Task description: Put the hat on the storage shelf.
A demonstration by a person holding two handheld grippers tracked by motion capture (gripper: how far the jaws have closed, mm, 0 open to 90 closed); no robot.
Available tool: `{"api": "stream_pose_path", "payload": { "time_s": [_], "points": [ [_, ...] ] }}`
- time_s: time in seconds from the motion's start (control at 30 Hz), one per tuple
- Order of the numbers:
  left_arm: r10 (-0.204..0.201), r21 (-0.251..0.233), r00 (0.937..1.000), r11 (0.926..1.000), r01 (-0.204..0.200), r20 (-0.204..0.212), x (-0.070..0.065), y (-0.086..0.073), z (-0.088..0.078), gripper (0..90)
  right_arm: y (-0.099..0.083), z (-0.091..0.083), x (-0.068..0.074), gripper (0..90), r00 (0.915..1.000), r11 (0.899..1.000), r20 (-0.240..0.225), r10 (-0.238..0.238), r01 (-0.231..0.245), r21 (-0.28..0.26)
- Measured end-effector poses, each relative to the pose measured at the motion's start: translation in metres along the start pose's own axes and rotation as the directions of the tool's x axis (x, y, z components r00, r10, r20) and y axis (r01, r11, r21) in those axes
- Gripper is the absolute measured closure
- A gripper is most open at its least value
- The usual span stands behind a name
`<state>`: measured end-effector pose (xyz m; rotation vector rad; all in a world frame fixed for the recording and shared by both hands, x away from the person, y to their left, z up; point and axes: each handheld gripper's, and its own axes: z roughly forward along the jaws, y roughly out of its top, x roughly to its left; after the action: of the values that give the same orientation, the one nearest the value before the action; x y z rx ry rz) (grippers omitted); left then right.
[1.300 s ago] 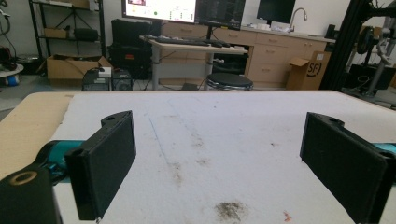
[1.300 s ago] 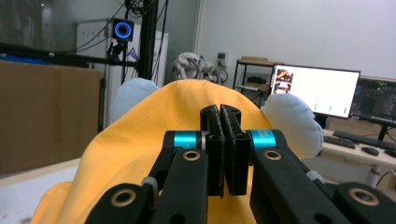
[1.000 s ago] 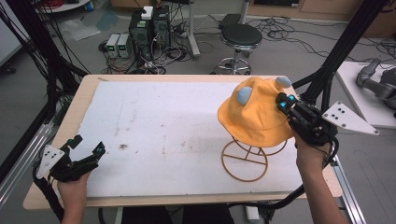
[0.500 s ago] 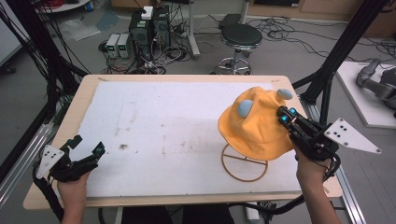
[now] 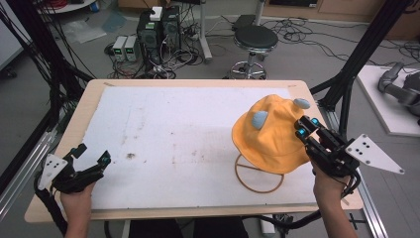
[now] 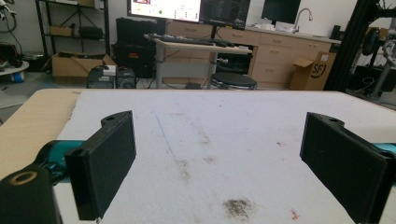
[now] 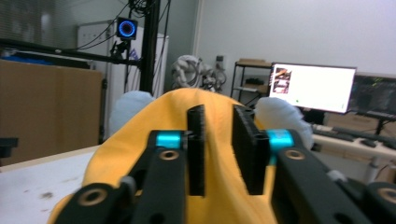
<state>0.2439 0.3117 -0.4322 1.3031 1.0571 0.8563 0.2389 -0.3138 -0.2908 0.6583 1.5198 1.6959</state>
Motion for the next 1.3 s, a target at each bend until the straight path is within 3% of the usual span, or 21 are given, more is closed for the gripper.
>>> {"api": "stream_pose_path", "payload": {
  "time_s": [0.2, 0.33, 0.57, 0.67, 0.7, 0.77, 0.97, 1.07, 1.1, 1.3],
  "points": [
    [0.002, 0.001, 1.0000, 1.0000, -0.002, 0.001, 0.000, 0.000, 0.000, 11.0, 0.004, -0.005, -0.001, 50.7, 0.9982, 0.999, 0.059, -0.013, 0.015, -0.040],
    [0.001, 0.001, 1.0000, 1.0000, -0.001, 0.001, 0.000, 0.000, 0.000, 10.9, 0.006, -0.008, -0.009, 34.5, 0.9914, 0.998, 0.131, 0.003, 0.005, -0.058],
    [0.000, 0.004, 1.0000, 1.0000, 0.000, 0.001, 0.000, 0.000, 0.001, 11.0, 0.000, -0.012, -0.026, 24.5, 0.9817, 0.998, 0.189, 0.026, -0.016, -0.056],
    [-0.001, 0.005, 1.0000, 1.0000, 0.001, 0.001, 0.000, -0.001, 0.001, 11.0, -0.005, -0.016, -0.035, 19.5, 0.9726, 0.997, 0.227, 0.053, -0.040, -0.060],
    [0.000, 0.005, 1.0000, 1.0000, 0.000, 0.001, 0.000, -0.001, 0.001, 11.0, -0.008, -0.018, -0.040, 16.1, 0.9642, 0.997, 0.257, 0.065, -0.051, -0.063],
    [0.001, 0.007, 1.0000, 1.0000, -0.001, 0.003, 0.000, -0.001, 0.002, 11.0, -0.010, -0.019, -0.043, 15.4, 0.9612, 0.997, 0.267, 0.068, -0.053, -0.061],
    [0.001, 0.008, 1.0000, 1.0000, -0.001, 0.008, -0.001, -0.001, 0.005, 11.0, -0.030, -0.026, -0.061, 13.0, 0.9320, 0.992, 0.341, 0.123, -0.111, -0.055],
    [0.004, 0.007, 0.9999, 1.0000, -0.004, 0.012, -0.002, -0.001, 0.006, 10.9, -0.045, -0.031, -0.070, 13.0, 0.9082, 0.988, 0.389, 0.153, -0.145, -0.052],
    [0.004, 0.008, 0.9999, 1.0000, -0.004, 0.012, -0.001, -0.001, 0.007, 11.0, -0.049, -0.032, -0.074, 13.0, 0.8987, 0.988, 0.410, 0.155, -0.148, -0.050],
    [0.003, 0.011, 0.9999, 0.9999, -0.003, 0.014, -0.001, -0.001, 0.009, 11.0, -0.078, -0.039, -0.087, 13.0, 0.8711, 0.989, 0.473, 0.132, -0.148, -0.003]
  ]
}}
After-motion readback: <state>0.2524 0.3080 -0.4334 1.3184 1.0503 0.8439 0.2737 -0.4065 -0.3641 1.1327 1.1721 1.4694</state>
